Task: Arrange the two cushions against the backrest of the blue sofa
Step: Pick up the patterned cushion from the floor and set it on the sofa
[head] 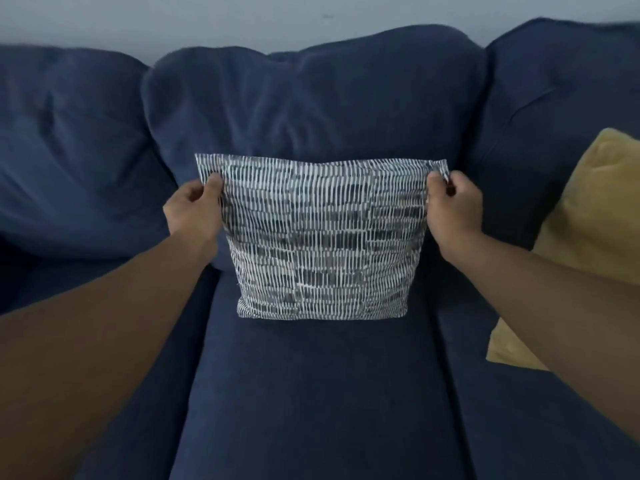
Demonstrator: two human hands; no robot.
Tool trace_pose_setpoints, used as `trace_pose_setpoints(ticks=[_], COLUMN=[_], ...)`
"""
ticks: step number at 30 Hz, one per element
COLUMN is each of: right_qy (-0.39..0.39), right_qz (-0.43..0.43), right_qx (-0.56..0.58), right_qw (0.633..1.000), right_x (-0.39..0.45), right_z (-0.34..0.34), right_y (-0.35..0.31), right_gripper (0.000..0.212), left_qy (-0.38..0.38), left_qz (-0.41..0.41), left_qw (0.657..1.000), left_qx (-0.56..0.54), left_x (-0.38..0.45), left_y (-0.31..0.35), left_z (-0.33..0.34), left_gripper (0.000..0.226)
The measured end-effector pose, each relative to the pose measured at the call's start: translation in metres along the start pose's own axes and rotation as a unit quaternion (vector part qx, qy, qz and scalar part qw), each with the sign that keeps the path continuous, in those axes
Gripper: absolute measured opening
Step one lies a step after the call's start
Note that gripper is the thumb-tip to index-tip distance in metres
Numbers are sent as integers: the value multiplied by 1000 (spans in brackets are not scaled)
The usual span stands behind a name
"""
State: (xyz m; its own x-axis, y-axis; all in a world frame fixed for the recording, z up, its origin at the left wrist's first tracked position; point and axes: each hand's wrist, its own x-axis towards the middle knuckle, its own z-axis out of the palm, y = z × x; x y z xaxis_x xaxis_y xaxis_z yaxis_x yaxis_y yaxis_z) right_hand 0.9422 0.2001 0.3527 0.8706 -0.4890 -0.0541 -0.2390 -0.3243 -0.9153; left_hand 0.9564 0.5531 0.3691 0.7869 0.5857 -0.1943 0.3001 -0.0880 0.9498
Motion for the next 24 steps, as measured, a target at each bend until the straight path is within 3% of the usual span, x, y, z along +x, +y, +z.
trace_pose_setpoints(ticks=[5,8,11,15,20,24], right_qy=[-4,-17,-26,-80,-156,-199], right_qz=[3,-25,-49,-104,-73,-65], right_qx=[-60,-144,-274,-405,-459,-488], right_qw=[998,989,960,905,872,847], right_x=[-10,-15,-18,-26,-43,-62], right_z=[-10,-17,-21,-24,-28,-34], right_y=[-14,-24,-40,-66,-107,-137], right_gripper=[37,40,62,67,70,62], left_qy=[15,24,27,-21,-115,-216], left_qz=[-34,-55,-36,34,130,178], left_qw=[999,998,997,983,908,824], left_qx=[2,6,63,178,381,492], left_x=[-8,-20,-32,-52,-85,-109], left_y=[1,16,29,45,67,94], left_z=[-6,-11,-16,-19,-17,-12], left_gripper=[21,36,50,57,68,66])
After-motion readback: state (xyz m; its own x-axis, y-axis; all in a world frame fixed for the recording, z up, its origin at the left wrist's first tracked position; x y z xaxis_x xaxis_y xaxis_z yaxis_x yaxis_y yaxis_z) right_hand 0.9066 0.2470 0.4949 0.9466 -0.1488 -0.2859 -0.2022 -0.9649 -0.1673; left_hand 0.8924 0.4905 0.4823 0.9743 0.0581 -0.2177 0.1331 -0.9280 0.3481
